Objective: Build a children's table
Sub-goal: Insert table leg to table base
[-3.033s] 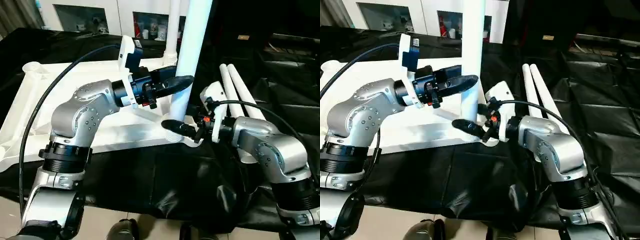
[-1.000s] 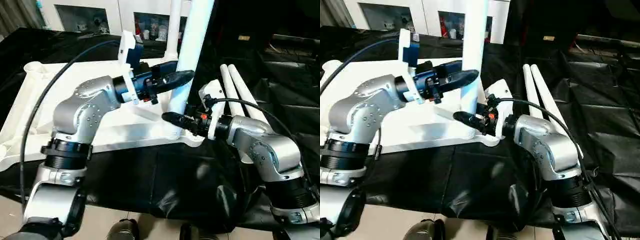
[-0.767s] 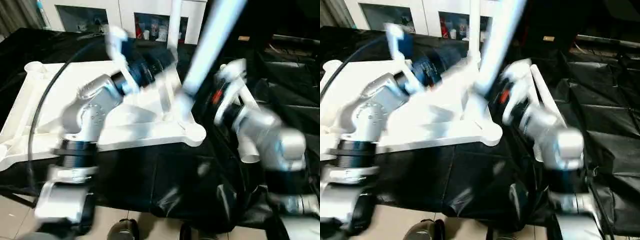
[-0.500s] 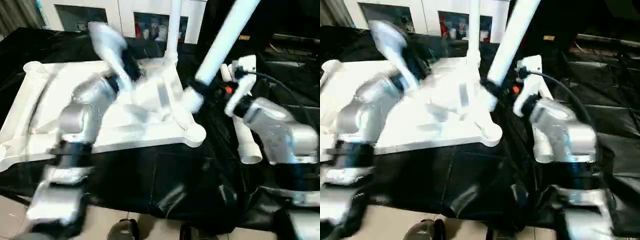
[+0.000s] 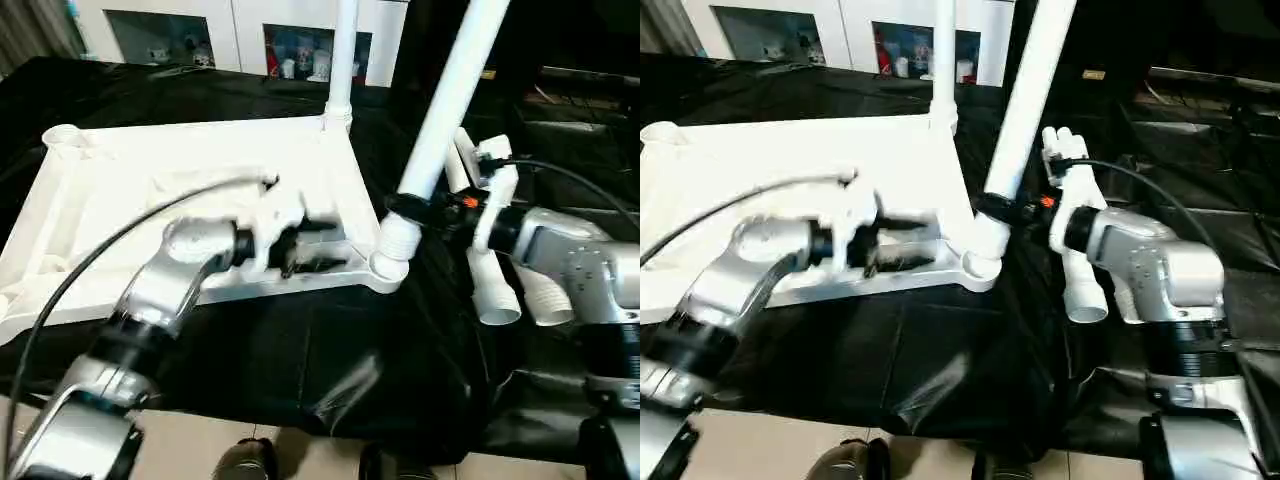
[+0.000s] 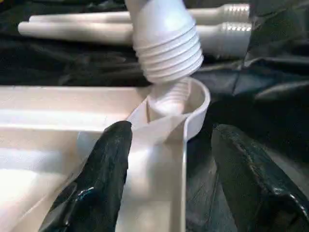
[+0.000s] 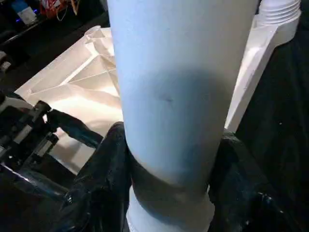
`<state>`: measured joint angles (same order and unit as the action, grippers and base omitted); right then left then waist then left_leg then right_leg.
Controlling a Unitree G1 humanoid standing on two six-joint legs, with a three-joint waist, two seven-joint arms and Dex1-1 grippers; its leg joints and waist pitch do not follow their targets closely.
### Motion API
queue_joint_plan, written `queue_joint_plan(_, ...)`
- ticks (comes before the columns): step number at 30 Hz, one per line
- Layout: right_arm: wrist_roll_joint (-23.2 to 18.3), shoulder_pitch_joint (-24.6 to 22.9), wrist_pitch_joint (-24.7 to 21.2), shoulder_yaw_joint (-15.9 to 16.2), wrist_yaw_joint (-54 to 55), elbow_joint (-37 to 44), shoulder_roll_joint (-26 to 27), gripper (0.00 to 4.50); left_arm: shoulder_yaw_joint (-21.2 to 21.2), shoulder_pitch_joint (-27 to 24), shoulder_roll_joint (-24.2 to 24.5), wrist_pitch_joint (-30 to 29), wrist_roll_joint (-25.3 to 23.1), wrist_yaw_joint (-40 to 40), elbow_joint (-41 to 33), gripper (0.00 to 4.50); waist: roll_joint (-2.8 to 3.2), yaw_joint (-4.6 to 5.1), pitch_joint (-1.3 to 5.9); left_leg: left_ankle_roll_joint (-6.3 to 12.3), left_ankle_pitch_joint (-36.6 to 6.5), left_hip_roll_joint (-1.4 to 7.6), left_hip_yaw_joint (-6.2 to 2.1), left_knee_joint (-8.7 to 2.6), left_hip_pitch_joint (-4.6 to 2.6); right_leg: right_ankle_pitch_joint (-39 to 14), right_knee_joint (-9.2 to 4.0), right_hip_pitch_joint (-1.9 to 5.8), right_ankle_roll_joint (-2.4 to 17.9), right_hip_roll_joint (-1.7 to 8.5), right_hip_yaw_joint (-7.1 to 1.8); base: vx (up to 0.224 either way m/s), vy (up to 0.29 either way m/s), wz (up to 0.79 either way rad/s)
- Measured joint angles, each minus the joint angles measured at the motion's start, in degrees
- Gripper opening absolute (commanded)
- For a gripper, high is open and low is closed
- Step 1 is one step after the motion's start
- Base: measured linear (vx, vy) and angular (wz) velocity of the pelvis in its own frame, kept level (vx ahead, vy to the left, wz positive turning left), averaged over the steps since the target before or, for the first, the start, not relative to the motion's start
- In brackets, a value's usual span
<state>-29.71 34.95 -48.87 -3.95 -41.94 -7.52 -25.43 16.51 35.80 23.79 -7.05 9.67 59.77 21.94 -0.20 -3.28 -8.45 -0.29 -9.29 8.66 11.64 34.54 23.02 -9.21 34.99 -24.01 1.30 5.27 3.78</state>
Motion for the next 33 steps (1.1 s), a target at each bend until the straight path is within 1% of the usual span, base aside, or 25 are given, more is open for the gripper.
queue_joint_plan(4,0.03,-0.57,0.0,0.18,-0.15,0.62,0.01,1.87,0.02,-0.03,0.24,-0.71,-1.0,-0.02,2.42,2.94,0.0,-0.04,0.0,0.0,0.0,0.0,0.0,-0.02,0.0,0.0,-0.03,0.01,0.0,0.0,0.0,0.0,0.0,0.0)
queue_joint_plan(5,0.03,-0.67,0.0,0.38,-0.08,0.62,0.02,1.87,0.02,-0.03,0.44,-1.26,-0.99,0.26,2.62,2.77,0.0,-0.05,-0.01,0.0,0.0,0.0,0.0,-0.02,0.0,0.0,-0.03,0.0,0.0,0.0,0.0,0.0,0.0,0.0)
queue_joint_plan(7,0.11,-0.97,0.04,1.0,0.1,0.72,0.01,1.87,0.08,-0.1,0.82,-1.79,-1.27,0.96,3.1,2.6,0.01,-0.03,-0.01,0.0,-0.01,0.0,0.01,-0.03,0.0,0.0,-0.03,0.0,0.0,0.0,0.0,0.0,0.0,0.0)
queue_joint_plan(9,0.51,-1.25,0.15,1.81,0.16,0.75,0.02,1.87,0.25,-0.13,0.94,-2.27,-1.83,1.29,3.57,2.6,0.01,-0.03,-0.01,-0.01,0.0,0.0,0.0,-0.03,0.0,0.0,-0.03,-0.01,0.0,0.0,0.0,0.0,0.0,0.0)
queue_joint_plan(12,0.91,-1.71,0.16,2.39,0.22,1.31,0.09,1.87,0.93,-0.18,1.5,-3.15,-1.92,2.3,3.59,2.19,0.04,-0.04,-0.03,-0.01,-0.01,0.0,0.0,-0.05,0.0,-0.02,-0.04,-0.01,-0.02,0.0,-0.01,0.0,0.0,0.0)
queue_joint_plan(14,1.18,-1.8,0.16,2.58,0.26,2.17,0.08,1.87,1.51,-0.26,2.04,-3.27,-2.36,2.61,3.61,2.14,0.06,-0.04,-0.04,-0.01,-0.01,0.0,0.0,-0.06,0.0,-0.02,-0.04,-0.02,-0.03,0.0,-0.01,0.0,0.0,0.0)
queue_joint_plan(15,1.32,-1.8,0.19,2.73,0.24,2.59,0.08,1.87,1.64,-0.26,2.14,-3.27,-2.77,2.63,3.64,2.02,0.06,-0.04,-0.04,-0.01,-0.01,0.0,0.0,-0.07,0.0,-0.02,-0.05,-0.02,-0.04,0.0,0.0,0.0,0.0,0.0)
queue_joint_plan(16,1.38,-1.8,0.22,2.84,0.23,2.81,0.08,1.87,1.81,-0.26,2.15,-3.25,-3.1,2.67,3.64,1.77,0.06,-0.04,-0.04,-0.01,-0.01,0.0,0.0,-0.07,0.0,-0.03,-0.05,-0.02,-0.04,0.0,-0.01,0.0,0.0,0.0)
queue_joint_plan(20,1.88,-2.0,0.37,3.65,0.22,2.93,0.05,1.87,2.47,-0.17,2.41,-2.65,-4.31,3.44,3.74,1.7,0.06,-0.04,-0.04,-0.02,-0.01,0.0,0.0,-0.09,-0.01,-0.04,-0.06,-0.02,-0.06,0.0,-0.01,0.0,0.0,0.0)
queue_joint_plan(21,2.12,-2.22,0.45,3.79,0.23,2.94,-0.02,1.87,2.7,0.12,2.58,-2.65,-4.93,3.69,3.75,1.4,0.06,-0.03,-0.04,-0.02,-0.01,0.0,0.0,-0.1,-0.01,-0.04,-0.06,-0.02,-0.07,0.0,-0.01,0.0,0.0,0.0)
queue_joint_plan(25,2.34,-2.42,0.54,3.98,0.24,2.97,-0.05,1.87,3.28,0.77,2.68,-2.57,-6.03,3.9,4.43,1.27,0.11,-0.03,-0.06,-0.03,-0.01,0.0,0.0,-0.12,-0.04,-0.05,-0.06,-0.02,-0.07,0.0,-0.01,0.0,0.0,0.0)
queue_joint_plan(26,2.42,-2.41,0.56,4.0,0.24,3.02,-0.05,1.87,3.6,0.99,2.77,-2.43,-6.18,3.89,4.65,1.13,0.11,-0.03,-0.06,-0.03,0.0,0.0,0.0,-0.13,-0.05,-0.05,-0.06,-0.01,-0.08,0.0,-0.01,0.0,0.0,0.0)
queue_joint_plan(27,2.51,-2.42,0.56,4.04,0.23,3.16,-0.05,1.87,3.74,1.15,2.85,-2.14,-6.42,3.9,4.89,0.87,0.12,-0.03,-0.07,-0.05,0.01,0.0,0.0,-0.14,-0.06,-0.06,-0.06,-0.01,-0.1,0.0,-0.01,0.0,0.0,0.0)
queue_joint_plan(29,2.59,-2.47,0.57,4.11,0.23,3.58,-0.06,1.87,4.12,1.26,3.16,-1.42,-7.2,4.08,5.03,0.87,0.13,0.08,-0.07,-0.08,0.02,0.0,0.0,-0.17,-0.09,-0.24,-0.06,-0.01,-0.39,0.0,-0.01,0.0,0.0,0.0)
queue_joint_plan(30,2.6,-2.57,0.58,4.12,0.23,3.89,-0.09,1.87,4.19,1.29,3.29,-1.41,-7.32,4.19,5.04,0.78,0.13,0.14,-0.07,-0.09,0.03,0.0,0.0,-0.18,-0.11,-0.25,-0.06,-0.01,-0.41,0.0,-0.01,0.0,0.0,0.0)
queue_joint_plan(32,2.6,-2.86,0.65,4.15,0.22,4.24,-0.11,1.87,4.2,1.3,3.59,-1.46,-7.63,4.49,5.04,0.44,0.14,0.3,-0.08,-0.1,0.04,0.0,0.0,-0.22,-0.13,-0.26,-0.06,-0.02,-0.42,0.0,-0.01,0.0,0.0,0.0)
queue_joint_plan(33,2.61,-2.89,0.65,4.19,0.22,4.24,-0.11,1.87,4.21,1.33,3.75,-1.51,-7.76,4.82,5.03,0.4,0.16,0.37,-0.09,-0.1,0.04,0.0,0.0,-0.23,-0.14,-0.26,-0.06,-0.03,-0.43,0.0,-0.01,0.0,0.0,0.0)
